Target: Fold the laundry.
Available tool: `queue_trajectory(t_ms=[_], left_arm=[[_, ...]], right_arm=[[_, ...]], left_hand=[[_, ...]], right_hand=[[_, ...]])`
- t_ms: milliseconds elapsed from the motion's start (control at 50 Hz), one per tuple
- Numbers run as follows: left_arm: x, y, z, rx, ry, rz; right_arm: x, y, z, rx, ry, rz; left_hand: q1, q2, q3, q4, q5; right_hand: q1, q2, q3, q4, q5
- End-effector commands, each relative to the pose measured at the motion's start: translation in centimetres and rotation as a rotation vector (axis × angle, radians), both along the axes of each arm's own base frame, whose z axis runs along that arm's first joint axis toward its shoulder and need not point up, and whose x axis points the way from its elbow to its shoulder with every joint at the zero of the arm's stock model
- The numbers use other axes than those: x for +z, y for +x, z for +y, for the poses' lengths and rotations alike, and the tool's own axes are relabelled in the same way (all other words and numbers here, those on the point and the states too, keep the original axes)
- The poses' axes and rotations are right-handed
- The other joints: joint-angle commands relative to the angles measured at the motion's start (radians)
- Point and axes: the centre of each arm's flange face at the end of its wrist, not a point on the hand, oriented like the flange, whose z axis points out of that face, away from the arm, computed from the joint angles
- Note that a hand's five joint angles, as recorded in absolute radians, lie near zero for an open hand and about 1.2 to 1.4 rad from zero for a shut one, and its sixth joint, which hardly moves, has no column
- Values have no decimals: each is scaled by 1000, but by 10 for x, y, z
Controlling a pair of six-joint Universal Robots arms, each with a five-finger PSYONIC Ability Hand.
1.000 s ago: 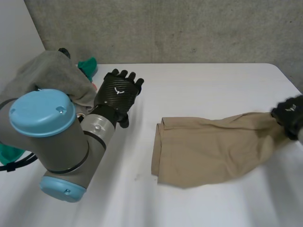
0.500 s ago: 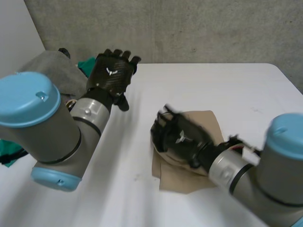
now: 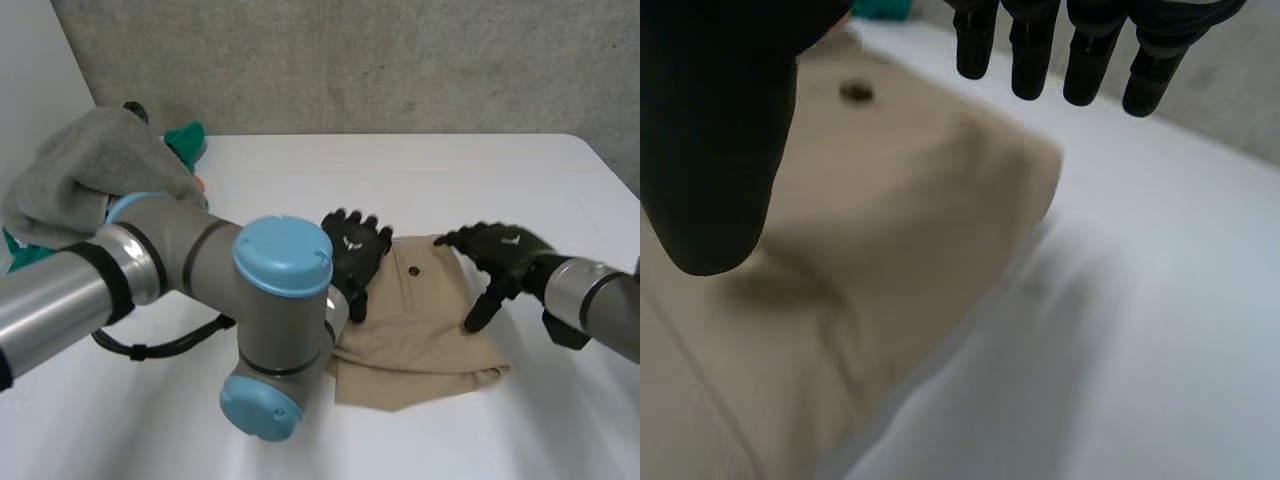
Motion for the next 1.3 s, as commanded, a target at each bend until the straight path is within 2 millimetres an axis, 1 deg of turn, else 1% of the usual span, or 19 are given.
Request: queue_trajectory(t_ms=[20, 100, 180, 220, 280, 300, 320, 380, 460, 520, 640, 720, 880, 920, 980, 1080, 1160, 1200, 1300], left_arm=[[-22, 17, 8, 43, 82, -146], [-25, 21, 11, 41, 113, -178], [-19, 21, 10, 40, 104, -166], [-14, 20, 10, 36, 97, -155], [16, 17, 8, 4, 53, -82], [26, 16, 8, -8, 40, -56], [50, 16, 6, -44, 4, 7], [80, 18, 0, -107, -43, 94], [104, 19, 2, -214, -62, 156], [117, 16, 12, -343, -35, 216], [120, 18, 25, -525, 98, 284], [123, 21, 30, -546, 103, 289], [123, 23, 31, -524, 99, 287], [123, 24, 30, -517, 95, 284], [123, 24, 30, -510, 95, 283], [122, 24, 29, -509, 97, 283], [124, 24, 28, -508, 91, 286], [126, 24, 29, -509, 85, 288], [139, 27, 29, -506, 52, 309]], right_arm=[[-30, 2, -4, 19, 56, 41], [-34, 0, -7, 22, 42, 81], [-27, -4, -11, -2, 1, 102], [-12, -6, -11, -15, -61, 96], [17, -9, -4, -30, -182, 78], [21, -9, 0, -32, -203, 76], [25, -10, 3, -35, -221, 73], [34, -19, 12, -75, -277, 57], [20, -38, 19, -131, -175, 56], [8, -42, 29, -131, -86, 42], [-15, -31, 51, -15, 13, -13], [-37, -26, 46, 21, 40, -44], [-55, -7, 41, 89, 5, -45], [-55, -6, 38, 90, -15, -45], [-52, -5, 29, 88, -59, -56], [-43, -7, 10, 42, -150, -86], [-23, -12, -21, -50, -285, -78], [-13, -17, -41, -102, -335, -78], [-13, -35, -96, -223, -365, -106]], left_hand=[[33, 18, 12, 22, 4], [33, 18, 12, 22, 4], [31, 15, 9, 19, 1], [28, 12, 6, 16, -2], [4, -11, -17, -7, -25], [1, -14, -20, -10, -28], [1, -14, -20, -10, -28], [7, -9, -15, -4, -23], [13, -3, -9, 1, -17], [13, -3, -9, 1, -17], [25, 9, 3, 13, -5], [28, 12, 6, 16, -2], [25, 9, 3, 13, -5], [25, 9, 3, 13, -5], [25, 9, 3, 13, -5], [25, 9, 3, 13, -5], [25, 9, 3, 13, -5], [25, 9, 3, 13, -5], [25, 9, 3, 13, -5]], right_hand=[[-47, -38, -34, -35, -45], [-47, -38, -34, -35, -45], [-47, -38, -34, -35, -45], [-47, -38, -34, -35, -45], [-47, -38, -34, -35, -45], [-47, -38, -34, -35, -45], [-47, -38, -34, -35, -45], [-47, -38, -34, -35, -45], [-47, -38, -34, -35, -45], [-47, -38, -34, -35, -45], [-47, -38, -34, -35, -45], [-47, -38, -34, -35, -45], [-35, -26, -21, -23, -33], [155, 164, 169, 168, 157], [1171, 1179, 1184, 1183, 1172], [1174, 1183, 1188, 1187, 1176], [1174, 1183, 1188, 1187, 1176], [1174, 1183, 1188, 1187, 1176], [1174, 1183, 1188, 1187, 1176]])
